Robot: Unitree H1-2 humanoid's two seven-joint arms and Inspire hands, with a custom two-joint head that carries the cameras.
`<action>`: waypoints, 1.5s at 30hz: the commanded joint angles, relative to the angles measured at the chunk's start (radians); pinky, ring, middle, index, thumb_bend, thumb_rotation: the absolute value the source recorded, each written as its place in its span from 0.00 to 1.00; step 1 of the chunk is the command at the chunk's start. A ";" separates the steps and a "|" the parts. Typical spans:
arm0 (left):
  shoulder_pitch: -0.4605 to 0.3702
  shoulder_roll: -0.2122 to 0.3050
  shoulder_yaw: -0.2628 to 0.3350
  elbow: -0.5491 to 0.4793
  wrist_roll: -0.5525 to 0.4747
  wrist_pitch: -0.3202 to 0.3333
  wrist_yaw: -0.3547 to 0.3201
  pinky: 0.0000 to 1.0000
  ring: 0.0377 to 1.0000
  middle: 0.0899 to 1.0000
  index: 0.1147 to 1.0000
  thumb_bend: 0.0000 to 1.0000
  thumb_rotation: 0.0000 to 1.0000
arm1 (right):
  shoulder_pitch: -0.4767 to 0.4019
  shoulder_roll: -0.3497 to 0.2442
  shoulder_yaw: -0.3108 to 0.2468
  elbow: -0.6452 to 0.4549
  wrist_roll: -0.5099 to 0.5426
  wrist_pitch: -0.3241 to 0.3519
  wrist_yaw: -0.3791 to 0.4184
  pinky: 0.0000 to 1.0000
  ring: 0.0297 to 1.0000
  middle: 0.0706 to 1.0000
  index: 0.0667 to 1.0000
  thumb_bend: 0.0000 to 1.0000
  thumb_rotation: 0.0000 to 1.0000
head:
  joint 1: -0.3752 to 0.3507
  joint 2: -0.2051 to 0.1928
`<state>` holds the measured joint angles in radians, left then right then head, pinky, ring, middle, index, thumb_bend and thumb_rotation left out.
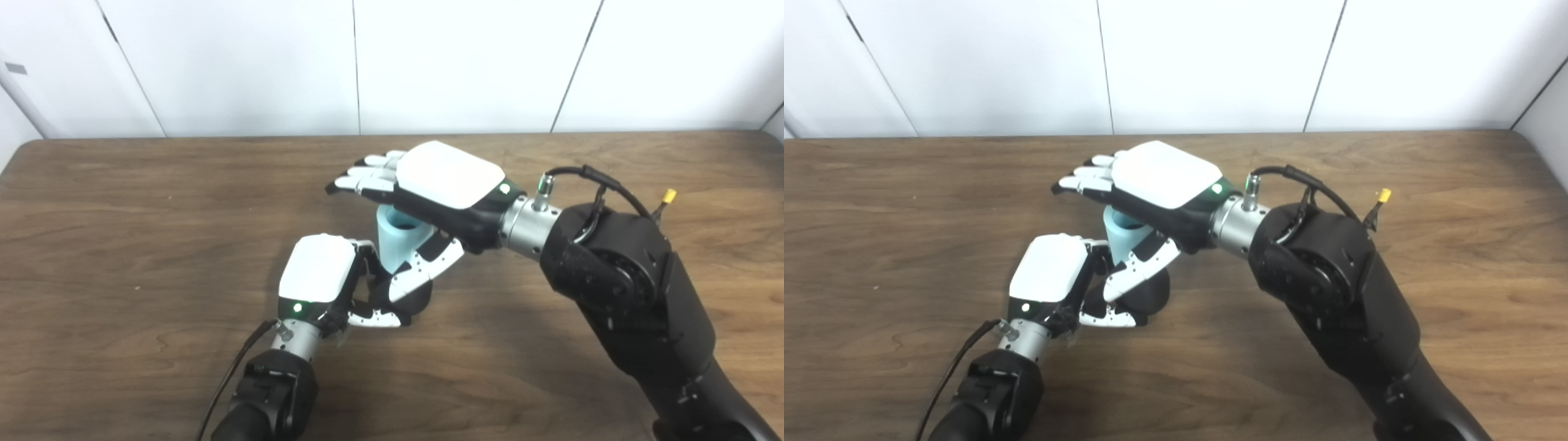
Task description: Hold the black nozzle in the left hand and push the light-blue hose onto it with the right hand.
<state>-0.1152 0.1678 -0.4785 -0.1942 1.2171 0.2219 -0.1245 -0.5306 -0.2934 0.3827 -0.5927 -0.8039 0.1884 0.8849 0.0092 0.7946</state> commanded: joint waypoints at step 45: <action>0.024 0.006 -0.015 -0.008 -0.016 -0.014 -0.047 0.70 0.60 0.48 0.40 0.52 0.00 | 0.248 -0.063 0.026 0.032 0.072 -0.030 -0.061 0.98 1.00 0.97 0.94 0.72 0.79 | 0.000 0.020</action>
<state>-0.1014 0.1702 -0.4781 -0.2116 1.1957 0.2188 -0.1297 -0.3505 -0.3336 0.3706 -0.5979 -0.7755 0.1192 0.7399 0.0092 0.8145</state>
